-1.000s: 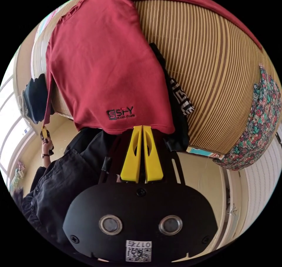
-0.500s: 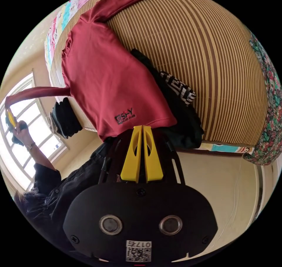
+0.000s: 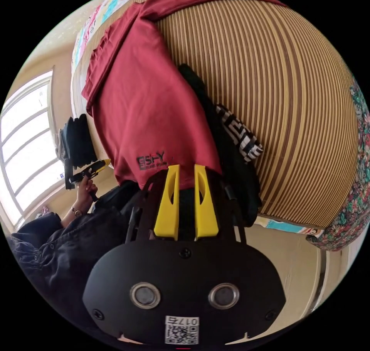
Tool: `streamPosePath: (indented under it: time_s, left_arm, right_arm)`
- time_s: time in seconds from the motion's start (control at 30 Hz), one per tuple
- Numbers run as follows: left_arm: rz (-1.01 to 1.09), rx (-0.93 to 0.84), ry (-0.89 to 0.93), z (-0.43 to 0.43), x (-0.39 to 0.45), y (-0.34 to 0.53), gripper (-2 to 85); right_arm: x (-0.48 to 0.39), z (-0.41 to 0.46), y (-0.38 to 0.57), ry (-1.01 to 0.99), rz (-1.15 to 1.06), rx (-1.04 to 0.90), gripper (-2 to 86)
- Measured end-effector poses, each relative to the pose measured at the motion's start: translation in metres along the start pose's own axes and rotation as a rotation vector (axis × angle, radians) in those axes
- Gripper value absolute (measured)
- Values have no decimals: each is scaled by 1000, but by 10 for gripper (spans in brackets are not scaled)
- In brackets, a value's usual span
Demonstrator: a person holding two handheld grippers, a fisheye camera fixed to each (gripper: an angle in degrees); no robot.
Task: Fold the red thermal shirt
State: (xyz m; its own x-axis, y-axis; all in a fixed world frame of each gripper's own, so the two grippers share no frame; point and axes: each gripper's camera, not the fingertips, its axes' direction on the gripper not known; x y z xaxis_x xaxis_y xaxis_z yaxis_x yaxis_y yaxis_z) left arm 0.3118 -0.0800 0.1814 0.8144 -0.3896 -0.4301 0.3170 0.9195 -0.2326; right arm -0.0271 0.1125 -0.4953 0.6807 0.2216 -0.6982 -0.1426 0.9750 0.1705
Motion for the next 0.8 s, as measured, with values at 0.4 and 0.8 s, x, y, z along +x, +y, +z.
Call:
streamPosePath:
  time_s: [0.4,0.8]
  left_arm:
    - [-68,71,114,-64,-31,17,5]
    - [-97,-10,131,-65,-54,47,-10]
  right_arm:
    - [118,-101,-35,-450,108,369,62]
    - [240,-81,-104,-1056,678,1204,54]
